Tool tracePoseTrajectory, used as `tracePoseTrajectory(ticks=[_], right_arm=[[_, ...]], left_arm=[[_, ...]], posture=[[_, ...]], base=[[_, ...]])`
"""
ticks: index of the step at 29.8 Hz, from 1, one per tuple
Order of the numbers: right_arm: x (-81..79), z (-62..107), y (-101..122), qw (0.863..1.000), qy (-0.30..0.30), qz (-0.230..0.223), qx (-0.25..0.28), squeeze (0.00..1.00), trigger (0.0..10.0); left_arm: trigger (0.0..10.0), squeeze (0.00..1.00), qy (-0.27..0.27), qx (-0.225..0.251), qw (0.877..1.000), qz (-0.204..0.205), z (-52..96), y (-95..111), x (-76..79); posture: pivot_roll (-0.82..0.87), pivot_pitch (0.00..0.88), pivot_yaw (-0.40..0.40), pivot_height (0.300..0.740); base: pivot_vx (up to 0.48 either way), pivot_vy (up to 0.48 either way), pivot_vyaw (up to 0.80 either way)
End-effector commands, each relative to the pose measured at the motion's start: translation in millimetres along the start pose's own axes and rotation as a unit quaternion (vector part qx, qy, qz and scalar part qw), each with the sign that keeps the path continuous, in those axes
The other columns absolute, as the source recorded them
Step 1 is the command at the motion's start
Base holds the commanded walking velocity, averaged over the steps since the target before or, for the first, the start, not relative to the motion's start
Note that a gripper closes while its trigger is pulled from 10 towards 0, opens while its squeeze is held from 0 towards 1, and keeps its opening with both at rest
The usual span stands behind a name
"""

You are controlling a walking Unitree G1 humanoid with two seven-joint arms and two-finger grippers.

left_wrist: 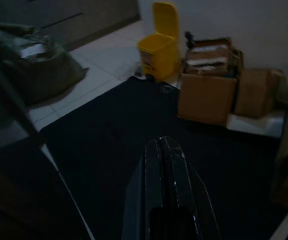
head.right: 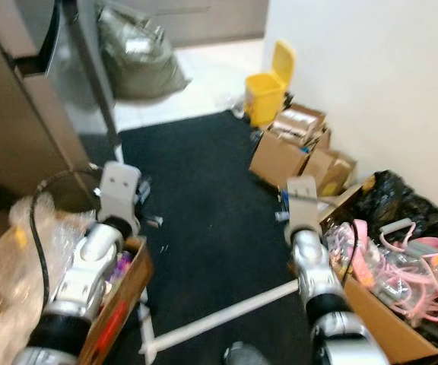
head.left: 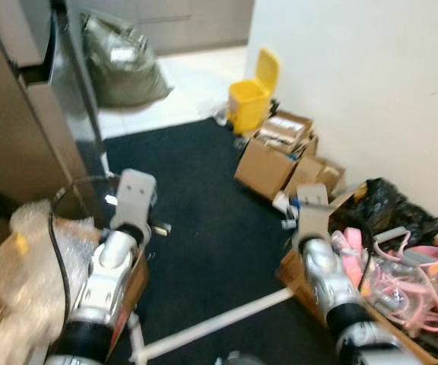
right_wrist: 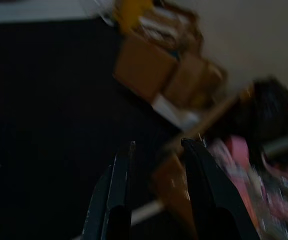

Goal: Picking trash to rubbish bin

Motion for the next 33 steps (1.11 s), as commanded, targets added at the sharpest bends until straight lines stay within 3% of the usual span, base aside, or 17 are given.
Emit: tracePoseTrajectory(ticks=[1,17,23,33], right_arm=[[0.6,0.9,-3,1.0,-0.005,-0.004,-0.008,0.0,10.0],[-3.7,-0.8,1,1.0,0.003,0.0,-0.009,0.0,10.0],[-2.2,0.3,0,1.0,0.001,0.004,-0.009,0.0,10.0],[-1.3,3.2,-4,1.0,0.008,0.016,-0.013,0.0,10.0]], left_arm=[[10.0,0.0,-0.006,-0.012,1.0,-0.006,0.9,-4,0.7],[10.0,0.0,0.003,-0.021,1.0,-0.007,5.8,-9,-0.1],[10.0,0.0,0.033,-0.04,0.999,-0.006,6.6,-15,-4.3],[10.0,0.0,0.039,-0.058,0.997,-0.036,7.5,-20,-3.7]], posture=[[0.06,0.039,-0.008,0.74],[0.07,0.052,-0.026,0.74],[0.06,0.056,-0.028,0.74],[0.06,0.061,-0.038,0.74]], base=[[0.0,0.0,-0.8],[0.0,0.0,-0.8],[0.0,0.0,-0.8],[0.0,0.0,-0.8]])
Point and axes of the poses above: a point about 5 cm out from each wrist's last joint towards the gripper, its own z axis pointing back from the gripper into the wrist, its own y axis along the axis of the wrist's last joint, x = y × z, the point moved 1 cm from there along -z, pointing out of the wrist towards the gripper, and after that the axes turned 6 degrees about -z, right-handed, at the moved point
